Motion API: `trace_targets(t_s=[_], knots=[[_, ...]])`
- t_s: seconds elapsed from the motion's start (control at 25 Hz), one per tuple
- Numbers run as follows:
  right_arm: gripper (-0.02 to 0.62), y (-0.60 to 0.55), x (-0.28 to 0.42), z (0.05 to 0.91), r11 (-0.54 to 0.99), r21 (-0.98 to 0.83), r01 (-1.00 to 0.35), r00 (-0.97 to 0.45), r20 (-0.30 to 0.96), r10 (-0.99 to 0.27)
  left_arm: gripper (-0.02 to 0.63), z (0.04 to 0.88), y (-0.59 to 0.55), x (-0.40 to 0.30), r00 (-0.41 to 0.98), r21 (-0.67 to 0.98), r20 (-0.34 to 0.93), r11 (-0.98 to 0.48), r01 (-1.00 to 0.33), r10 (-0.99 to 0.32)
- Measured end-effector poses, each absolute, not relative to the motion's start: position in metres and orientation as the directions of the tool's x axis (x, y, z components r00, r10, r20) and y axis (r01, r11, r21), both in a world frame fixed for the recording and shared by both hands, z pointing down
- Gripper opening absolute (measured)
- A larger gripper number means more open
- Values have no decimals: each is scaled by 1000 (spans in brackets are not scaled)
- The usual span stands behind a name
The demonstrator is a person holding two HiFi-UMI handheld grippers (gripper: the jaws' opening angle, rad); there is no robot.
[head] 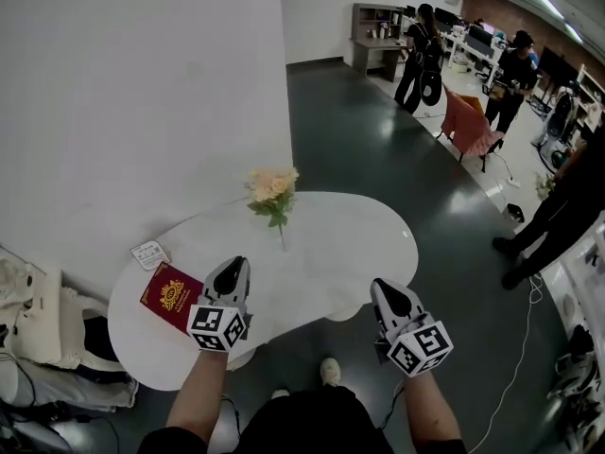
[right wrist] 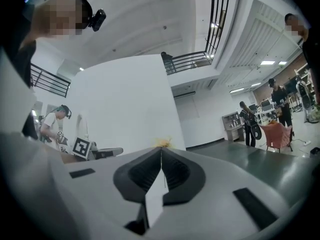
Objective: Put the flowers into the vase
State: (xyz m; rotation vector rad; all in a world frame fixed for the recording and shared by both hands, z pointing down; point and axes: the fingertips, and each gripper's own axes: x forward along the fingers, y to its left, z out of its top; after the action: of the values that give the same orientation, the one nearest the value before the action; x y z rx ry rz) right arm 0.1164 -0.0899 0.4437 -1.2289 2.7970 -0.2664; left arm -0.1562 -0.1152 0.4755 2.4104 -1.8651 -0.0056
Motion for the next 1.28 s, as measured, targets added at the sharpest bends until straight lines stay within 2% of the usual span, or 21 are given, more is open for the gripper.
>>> trace_targets(t_s=[0.64,1.28], knots=[[23,11,76,438,604,-197,-772,-614,-14,-789,38,463,-33,-186,402,96,29,-398,-912,-915],[23,-11,103,453,679,-242,-693,-696,-18,-718,38,457,14,-159,277,166,-22,-277,-946,-961]])
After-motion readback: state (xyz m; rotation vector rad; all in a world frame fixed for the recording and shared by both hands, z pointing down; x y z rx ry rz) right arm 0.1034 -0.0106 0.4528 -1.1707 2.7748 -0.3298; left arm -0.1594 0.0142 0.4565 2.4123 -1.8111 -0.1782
